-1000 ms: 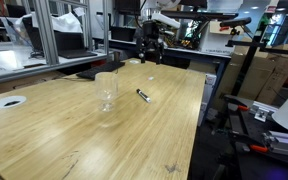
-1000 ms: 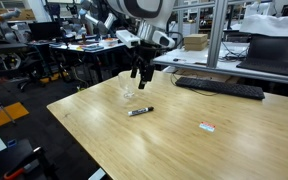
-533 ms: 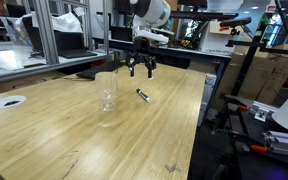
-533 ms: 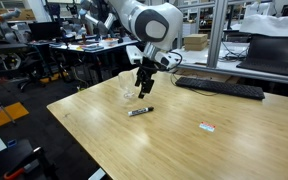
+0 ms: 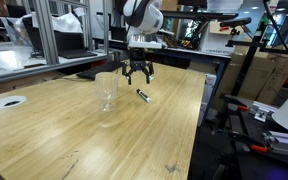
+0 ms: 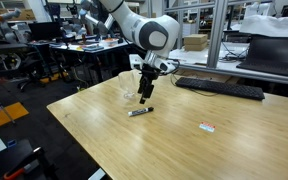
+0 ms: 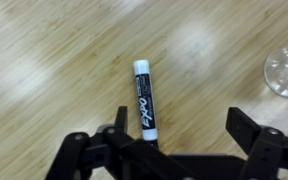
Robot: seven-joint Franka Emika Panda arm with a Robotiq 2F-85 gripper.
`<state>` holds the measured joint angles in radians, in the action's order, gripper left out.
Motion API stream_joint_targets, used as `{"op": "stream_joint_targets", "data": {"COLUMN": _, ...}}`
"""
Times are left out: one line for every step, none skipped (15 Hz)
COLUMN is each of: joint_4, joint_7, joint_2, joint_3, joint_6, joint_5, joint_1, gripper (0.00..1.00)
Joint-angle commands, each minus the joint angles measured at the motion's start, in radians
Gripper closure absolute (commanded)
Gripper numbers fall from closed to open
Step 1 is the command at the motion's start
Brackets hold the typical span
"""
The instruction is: Pick up the marker and place it in the cup
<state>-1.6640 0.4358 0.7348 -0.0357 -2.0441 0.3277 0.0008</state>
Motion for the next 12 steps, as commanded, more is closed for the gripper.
{"op": "stream_joint_targets", "data": {"joint_4": 0.041, "joint_7": -0.013, "joint_2": 0.038, "joint_3": -0.011, "joint_6": 0.050, "joint_5": -0.040, "joint_1": 0.000, "gripper": 0.00}}
{"op": "stream_joint_targets", "data": {"joint_4": 0.040, "joint_7": -0.026, "joint_2": 0.046, "joint_3": -0.008, "joint_6": 0.043, "joint_5": -0.042, "joint_1": -0.005, "gripper": 0.00}}
{"op": "stream_joint_targets", "data": {"joint_4": 0.046, "joint_7": -0.040, "joint_2": 0.059, "joint_3": -0.006, "joint_6": 0.035, "joint_5": -0.041, "joint_1": -0.010, "gripper": 0.00}}
{"op": "stream_joint_targets", "data": {"joint_4": 0.053, "joint_7": -0.053, "joint_2": 0.070, "joint_3": -0.005, "joint_6": 0.032, "joint_5": -0.040, "joint_1": -0.015, "gripper": 0.00}}
{"op": "stream_joint_targets", "data": {"joint_4": 0.071, "joint_7": -0.063, "joint_2": 0.089, "joint_3": -0.003, "joint_6": 0.034, "joint_5": -0.038, "joint_1": -0.019, "gripper": 0.00}}
{"op": "stream_joint_targets", "data": {"joint_4": 0.085, "joint_7": -0.072, "joint_2": 0.103, "joint_3": -0.002, "joint_6": 0.037, "joint_5": -0.038, "joint_1": -0.022, "gripper": 0.00}}
{"op": "stream_joint_targets", "data": {"joint_4": 0.100, "joint_7": -0.078, "joint_2": 0.119, "joint_3": -0.002, "joint_6": 0.039, "joint_5": -0.037, "joint_1": -0.026, "gripper": 0.00}}
{"op": "stream_joint_targets", "data": {"joint_4": 0.114, "joint_7": -0.085, "joint_2": 0.132, "joint_3": -0.001, "joint_6": 0.041, "joint_5": -0.036, "joint_1": -0.029, "gripper": 0.00}}
{"op": "stream_joint_targets", "data": {"joint_4": 0.125, "joint_7": -0.090, "joint_2": 0.143, "joint_3": -0.001, "joint_6": 0.043, "joint_5": -0.037, "joint_1": -0.032, "gripper": 0.00}}
{"op": "stream_joint_targets", "data": {"joint_4": 0.136, "joint_7": -0.096, "joint_2": 0.155, "joint_3": -0.001, "joint_6": 0.045, "joint_5": -0.039, "joint_1": -0.035, "gripper": 0.13}}
{"op": "stream_joint_targets", "data": {"joint_4": 0.147, "joint_7": -0.101, "joint_2": 0.164, "joint_3": -0.001, "joint_6": 0.049, "joint_5": -0.040, "joint_1": -0.037, "gripper": 0.26}}
{"op": "stream_joint_targets", "data": {"joint_4": 0.152, "joint_7": -0.108, "joint_2": 0.171, "joint_3": -0.001, "joint_6": 0.048, "joint_5": -0.039, "joint_1": -0.040, "gripper": 0.32}}
